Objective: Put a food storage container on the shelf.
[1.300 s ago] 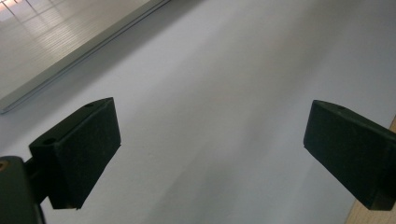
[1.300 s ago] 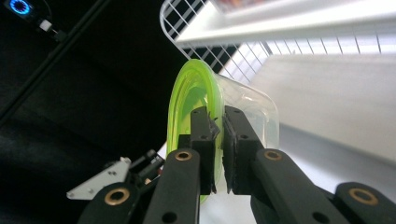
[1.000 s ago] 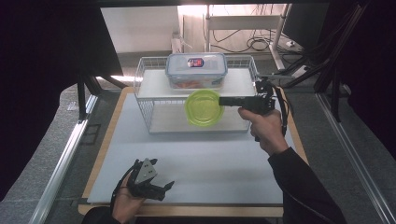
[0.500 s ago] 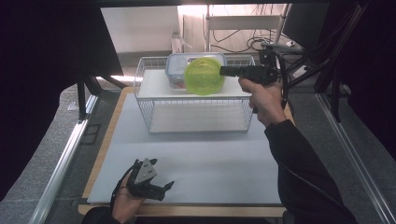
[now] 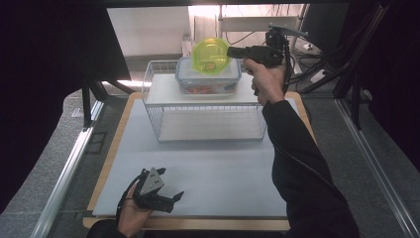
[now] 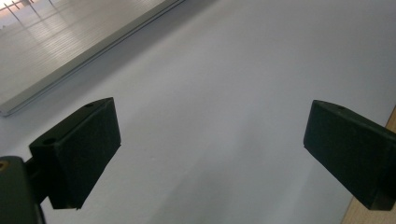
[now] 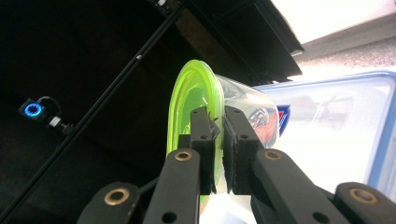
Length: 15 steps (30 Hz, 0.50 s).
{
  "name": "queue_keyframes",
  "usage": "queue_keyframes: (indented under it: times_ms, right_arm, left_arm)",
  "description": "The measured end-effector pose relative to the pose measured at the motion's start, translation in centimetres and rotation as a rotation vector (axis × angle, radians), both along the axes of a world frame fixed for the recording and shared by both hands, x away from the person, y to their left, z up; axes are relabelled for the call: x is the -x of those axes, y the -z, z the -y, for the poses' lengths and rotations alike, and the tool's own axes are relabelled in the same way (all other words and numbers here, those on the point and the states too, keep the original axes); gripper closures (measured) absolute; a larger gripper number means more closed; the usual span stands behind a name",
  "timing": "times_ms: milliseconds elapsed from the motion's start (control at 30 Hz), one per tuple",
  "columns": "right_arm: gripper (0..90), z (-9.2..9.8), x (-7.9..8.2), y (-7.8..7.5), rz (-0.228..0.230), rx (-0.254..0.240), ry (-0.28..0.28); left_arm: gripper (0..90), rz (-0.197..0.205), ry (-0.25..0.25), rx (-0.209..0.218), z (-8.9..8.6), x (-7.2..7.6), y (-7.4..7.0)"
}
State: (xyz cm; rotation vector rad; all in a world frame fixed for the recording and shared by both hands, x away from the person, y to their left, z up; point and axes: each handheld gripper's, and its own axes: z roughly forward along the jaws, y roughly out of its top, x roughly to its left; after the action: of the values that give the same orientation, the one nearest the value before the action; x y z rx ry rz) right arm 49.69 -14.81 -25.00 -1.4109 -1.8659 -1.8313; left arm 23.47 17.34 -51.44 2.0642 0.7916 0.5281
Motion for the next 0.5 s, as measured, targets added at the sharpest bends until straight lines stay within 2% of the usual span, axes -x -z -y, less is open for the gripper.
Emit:
queue_keyframes:
  times_ms: [267, 400, 500]
  right_arm:
    - [83.5, -1.2, -2.3, 0.7, -0.019, -0.020, 0.042]
    - [81.6, -1.5, -2.6, 1.0, -0.018, -0.027, 0.067]
    - [76.8, -1.6, -2.9, 1.3, -0.034, -0.008, 0.078]
  left_arm:
    - [3.8, -0.004, 0.006, 0.001, 0.0, 0.0, 0.0]
    - [3.8, -0.005, 0.008, 0.000, 0.0, 0.0, 0.0]
    - [3.8, -0.008, 0.011, -0.002, 0.0, 0.0, 0.0]
